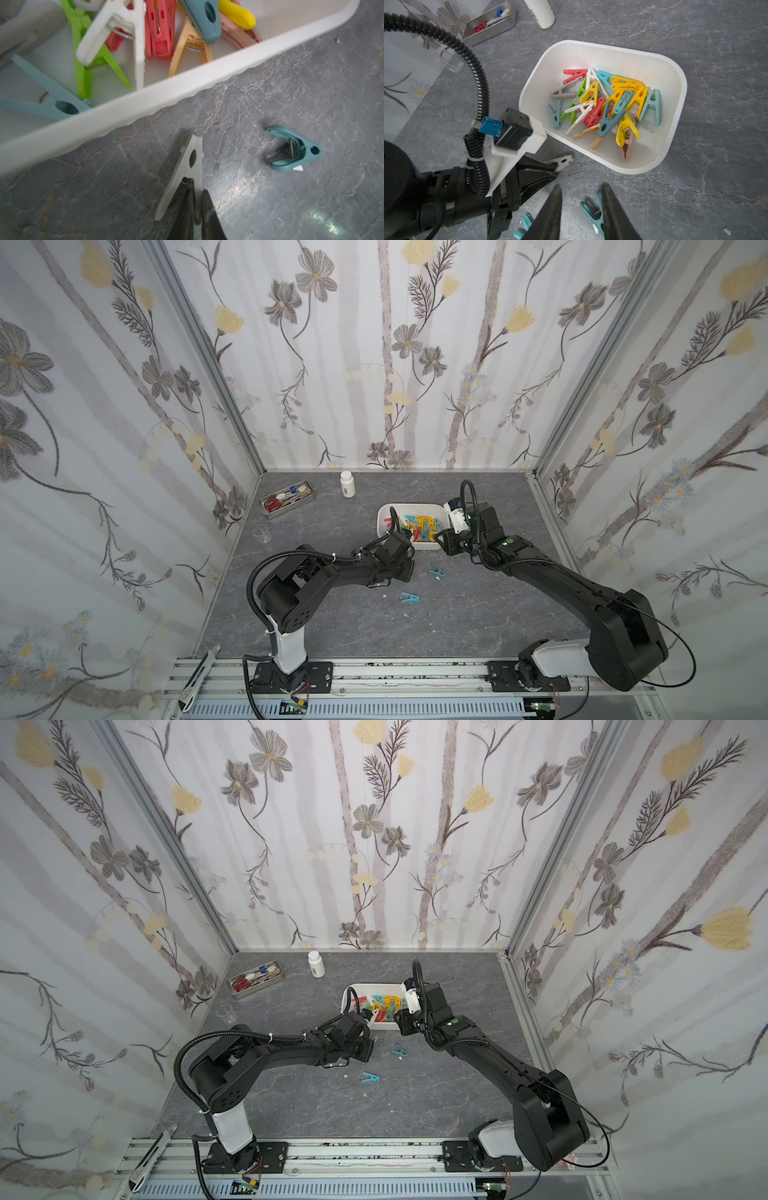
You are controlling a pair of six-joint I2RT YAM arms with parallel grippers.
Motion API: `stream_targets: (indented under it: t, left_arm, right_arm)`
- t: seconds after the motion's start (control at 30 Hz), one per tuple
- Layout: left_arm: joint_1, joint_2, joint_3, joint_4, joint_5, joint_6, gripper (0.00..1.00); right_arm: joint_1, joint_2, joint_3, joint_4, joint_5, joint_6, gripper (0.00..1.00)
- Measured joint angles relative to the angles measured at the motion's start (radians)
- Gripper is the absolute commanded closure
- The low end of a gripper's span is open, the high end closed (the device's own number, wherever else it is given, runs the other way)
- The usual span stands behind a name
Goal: Put the clothespins into the storage box
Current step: Pick up the clothespin from the center of the board.
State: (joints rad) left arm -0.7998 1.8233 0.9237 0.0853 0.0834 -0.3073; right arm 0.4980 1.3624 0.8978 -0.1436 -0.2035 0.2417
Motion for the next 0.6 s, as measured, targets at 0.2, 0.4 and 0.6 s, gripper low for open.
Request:
stream_targets:
  t: [0.2,0.4,0.6]
  left_arm:
    - [0.000,-0.049,-0.026,-0.005,0.004,-0.011,0.99]
    - [0.000,-0.126,-0.062,-0.003,0.034,-0.039,1.00]
    - [0.000,-0.229,-0.122,0.017,0.086,-0.093,1.00]
  right_arm:
    - [0.000,-0.010,-0.008,0.002,0.000,0.001,0.66]
    - [0.000,-0.034,-0.018,0.005,0.000,0.011,0.66]
    - [0.001,-0.051,-0.024,0.002,0.000,0.012,0.67]
